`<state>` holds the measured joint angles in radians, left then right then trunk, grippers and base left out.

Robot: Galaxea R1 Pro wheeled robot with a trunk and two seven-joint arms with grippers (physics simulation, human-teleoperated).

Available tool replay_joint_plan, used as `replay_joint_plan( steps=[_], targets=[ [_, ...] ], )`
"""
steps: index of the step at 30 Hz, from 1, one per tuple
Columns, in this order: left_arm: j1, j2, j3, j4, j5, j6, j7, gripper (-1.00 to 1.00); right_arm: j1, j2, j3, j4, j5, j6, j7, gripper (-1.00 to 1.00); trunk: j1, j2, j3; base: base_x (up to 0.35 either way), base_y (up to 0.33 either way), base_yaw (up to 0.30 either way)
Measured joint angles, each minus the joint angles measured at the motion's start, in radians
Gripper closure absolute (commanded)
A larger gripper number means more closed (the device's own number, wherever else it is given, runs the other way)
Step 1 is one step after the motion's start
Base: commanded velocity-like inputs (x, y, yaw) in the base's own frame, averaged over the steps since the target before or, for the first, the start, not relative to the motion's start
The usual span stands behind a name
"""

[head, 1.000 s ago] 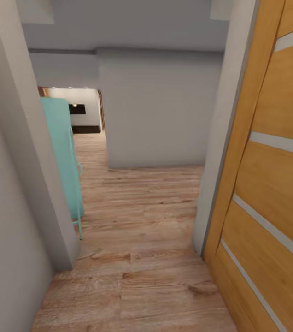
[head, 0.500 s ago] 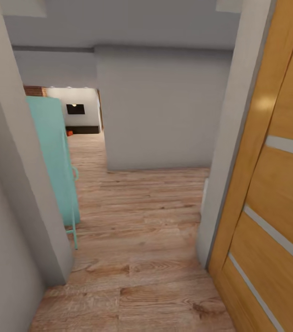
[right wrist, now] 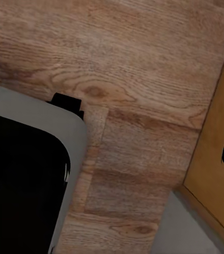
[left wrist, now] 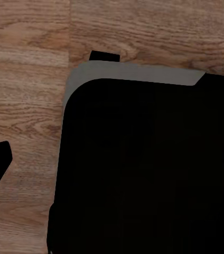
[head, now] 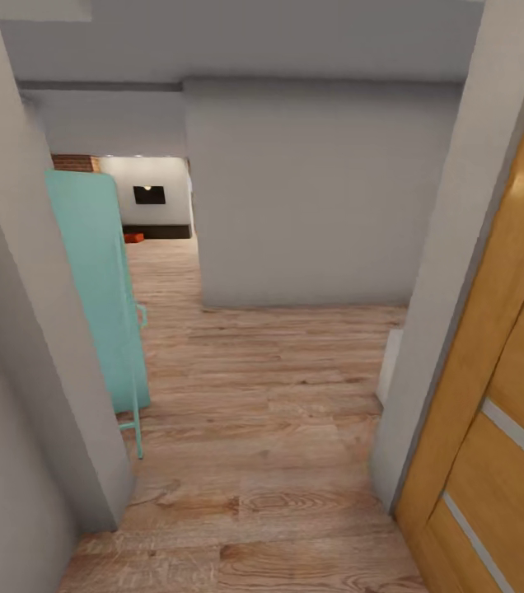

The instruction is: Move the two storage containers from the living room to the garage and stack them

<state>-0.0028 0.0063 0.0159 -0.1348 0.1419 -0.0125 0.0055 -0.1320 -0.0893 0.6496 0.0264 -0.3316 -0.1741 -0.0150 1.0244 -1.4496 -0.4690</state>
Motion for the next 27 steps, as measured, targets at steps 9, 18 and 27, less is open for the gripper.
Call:
replay_joint_plan(
  steps=[9,18,27],
  targets=[
    [0.0,0.0,0.0,0.0,0.0,0.0,0.0,-1.0,0.0,-0.001,0.0,0.0,0.0,0.0,0.0,-1.0,0.0,0.0,0.0,0.323,0.0,0.008],
    [0.0,0.0,0.0,0.0,0.0,0.0,0.0,-1.0,0.0,-0.001,0.0,0.0,0.0,0.0,0.0,-1.0,0.0,0.0,0.0,0.323,0.0,0.0],
    [0.0,0.0,0.0,0.0,0.0,0.0,0.0,-1.0,0.0,-0.002,0.0,0.0,0.0,0.0,0.0,-1.0,0.0,0.0,0.0,0.323,0.0,0.0]
  ],
)
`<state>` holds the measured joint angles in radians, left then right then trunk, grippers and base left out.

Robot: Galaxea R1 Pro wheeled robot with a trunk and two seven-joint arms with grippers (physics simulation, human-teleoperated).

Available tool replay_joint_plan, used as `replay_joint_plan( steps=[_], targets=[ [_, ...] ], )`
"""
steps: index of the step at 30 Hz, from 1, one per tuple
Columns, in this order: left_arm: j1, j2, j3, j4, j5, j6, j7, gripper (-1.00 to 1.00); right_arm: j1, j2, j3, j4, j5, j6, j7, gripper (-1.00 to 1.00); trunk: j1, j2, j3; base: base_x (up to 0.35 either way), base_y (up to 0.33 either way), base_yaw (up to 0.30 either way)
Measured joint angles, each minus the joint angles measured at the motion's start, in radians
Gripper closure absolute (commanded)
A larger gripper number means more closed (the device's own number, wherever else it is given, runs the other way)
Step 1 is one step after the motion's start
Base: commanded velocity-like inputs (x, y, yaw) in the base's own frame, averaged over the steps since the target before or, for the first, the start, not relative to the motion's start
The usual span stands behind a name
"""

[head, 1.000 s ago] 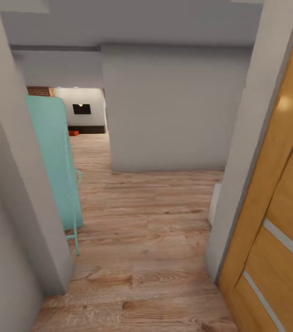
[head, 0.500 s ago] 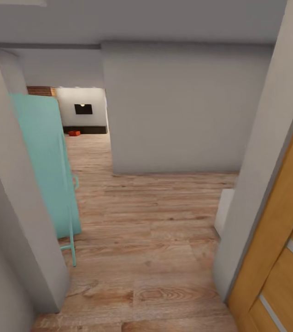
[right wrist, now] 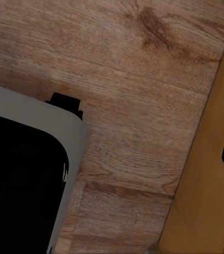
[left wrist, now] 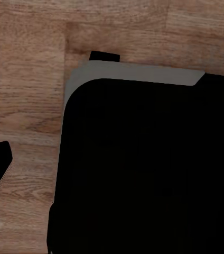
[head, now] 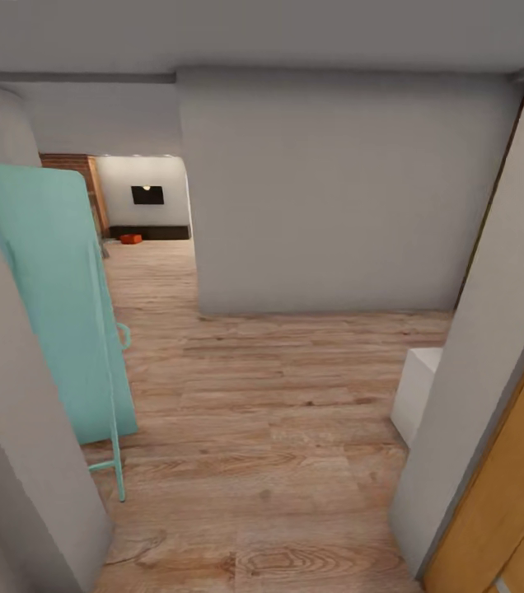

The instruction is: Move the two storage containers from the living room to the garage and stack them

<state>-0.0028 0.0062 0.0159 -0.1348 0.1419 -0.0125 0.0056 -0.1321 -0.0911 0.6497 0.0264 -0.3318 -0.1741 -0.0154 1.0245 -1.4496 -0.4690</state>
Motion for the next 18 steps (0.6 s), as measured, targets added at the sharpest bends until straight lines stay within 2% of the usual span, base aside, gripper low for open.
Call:
replay_joint_plan(
  steps=[18],
  targets=[
    [0.0,0.0,0.0,0.0,0.0,0.0,0.0,-1.0,0.0,0.0,0.0,0.0,0.0,0.0,0.001,-1.0,0.0,0.0,0.0,0.323,0.0,0.0]
  ],
)
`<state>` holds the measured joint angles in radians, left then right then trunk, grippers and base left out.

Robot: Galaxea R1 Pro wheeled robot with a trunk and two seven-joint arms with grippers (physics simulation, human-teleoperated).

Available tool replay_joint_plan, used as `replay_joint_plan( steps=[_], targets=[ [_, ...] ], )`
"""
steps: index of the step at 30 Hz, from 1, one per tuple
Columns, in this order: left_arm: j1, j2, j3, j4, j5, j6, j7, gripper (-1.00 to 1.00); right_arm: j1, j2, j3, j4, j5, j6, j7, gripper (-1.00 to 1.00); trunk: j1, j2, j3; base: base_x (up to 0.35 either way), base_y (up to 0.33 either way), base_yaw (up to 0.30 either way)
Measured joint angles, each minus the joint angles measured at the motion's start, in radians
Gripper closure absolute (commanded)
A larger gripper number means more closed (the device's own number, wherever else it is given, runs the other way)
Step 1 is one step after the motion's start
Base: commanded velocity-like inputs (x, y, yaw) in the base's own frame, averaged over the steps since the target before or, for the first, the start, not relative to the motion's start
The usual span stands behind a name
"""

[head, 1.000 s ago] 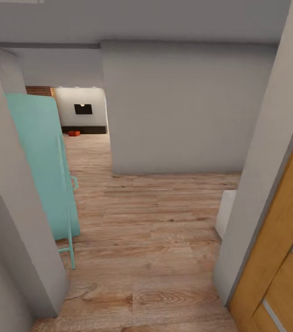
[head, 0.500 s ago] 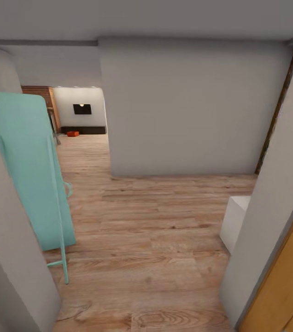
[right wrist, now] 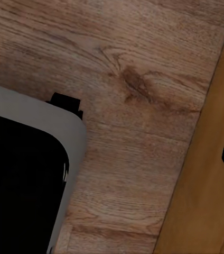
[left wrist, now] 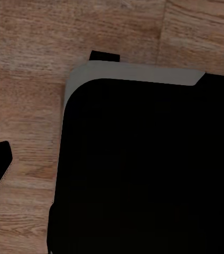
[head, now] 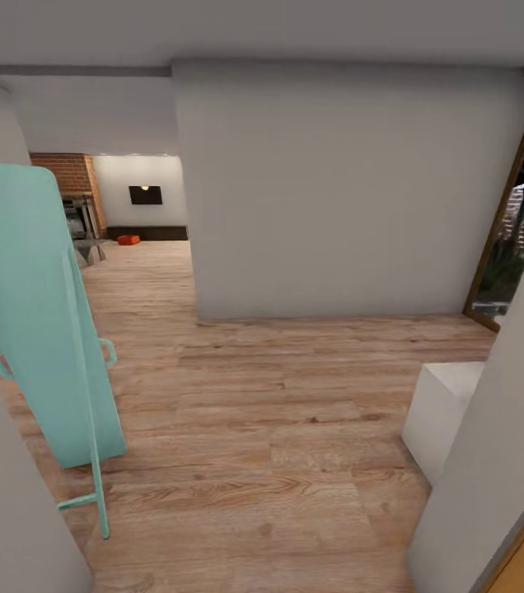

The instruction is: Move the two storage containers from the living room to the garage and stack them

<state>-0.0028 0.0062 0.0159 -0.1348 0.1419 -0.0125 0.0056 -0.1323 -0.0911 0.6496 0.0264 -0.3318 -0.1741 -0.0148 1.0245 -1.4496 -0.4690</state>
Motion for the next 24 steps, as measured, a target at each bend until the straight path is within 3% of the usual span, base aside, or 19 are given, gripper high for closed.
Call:
replay_joint_plan(
  steps=[24],
  targets=[
    [0.0,0.0,0.0,0.0,0.0,0.0,0.0,-1.0,0.0,0.0,0.0,0.0,0.0,0.0,-0.001,-1.0,0.0,0.0,0.0,0.323,0.0,0.0]
  ],
)
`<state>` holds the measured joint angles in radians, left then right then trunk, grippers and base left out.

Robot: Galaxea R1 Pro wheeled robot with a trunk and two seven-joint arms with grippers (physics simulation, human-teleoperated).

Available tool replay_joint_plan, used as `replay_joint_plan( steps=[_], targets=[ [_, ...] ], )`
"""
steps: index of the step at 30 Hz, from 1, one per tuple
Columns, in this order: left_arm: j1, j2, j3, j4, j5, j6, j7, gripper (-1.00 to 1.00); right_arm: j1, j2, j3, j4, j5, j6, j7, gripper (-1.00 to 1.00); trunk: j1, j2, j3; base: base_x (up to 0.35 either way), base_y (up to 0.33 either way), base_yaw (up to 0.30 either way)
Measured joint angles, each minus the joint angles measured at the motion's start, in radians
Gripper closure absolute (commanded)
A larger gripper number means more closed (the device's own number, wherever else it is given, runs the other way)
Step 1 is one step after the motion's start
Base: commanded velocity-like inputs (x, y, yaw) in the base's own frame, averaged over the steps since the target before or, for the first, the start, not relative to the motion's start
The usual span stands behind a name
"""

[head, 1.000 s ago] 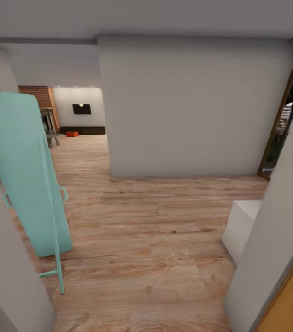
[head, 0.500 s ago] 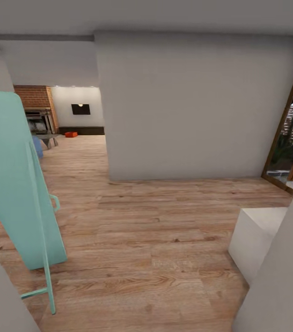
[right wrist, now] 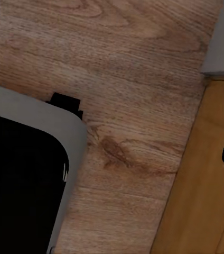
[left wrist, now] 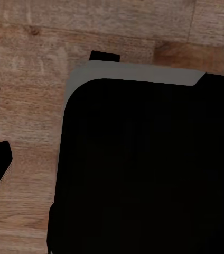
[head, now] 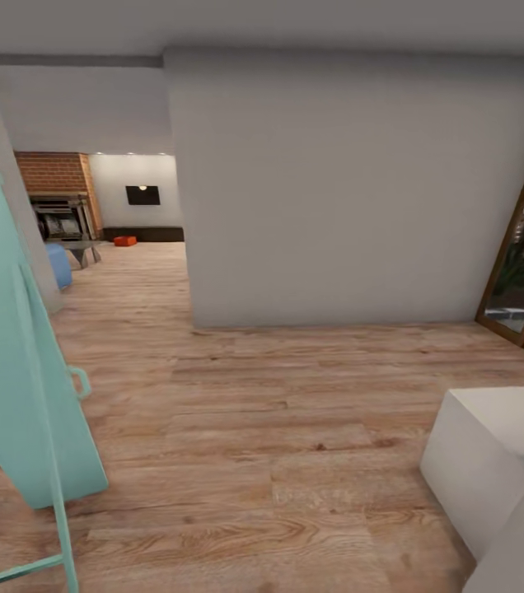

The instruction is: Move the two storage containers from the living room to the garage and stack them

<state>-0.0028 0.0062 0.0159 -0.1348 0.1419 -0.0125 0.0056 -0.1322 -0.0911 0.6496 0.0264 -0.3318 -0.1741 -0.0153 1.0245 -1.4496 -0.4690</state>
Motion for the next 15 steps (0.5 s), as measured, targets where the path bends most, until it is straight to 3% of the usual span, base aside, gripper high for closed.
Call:
replay_joint_plan(
  steps=[15],
  targets=[
    [0.0,0.0,0.0,0.0,0.0,0.0,0.0,-1.0,0.0,0.0,0.0,0.0,0.0,0.0,0.0,-1.0,0.0,0.0,0.0,0.323,0.0,0.0]
  ],
)
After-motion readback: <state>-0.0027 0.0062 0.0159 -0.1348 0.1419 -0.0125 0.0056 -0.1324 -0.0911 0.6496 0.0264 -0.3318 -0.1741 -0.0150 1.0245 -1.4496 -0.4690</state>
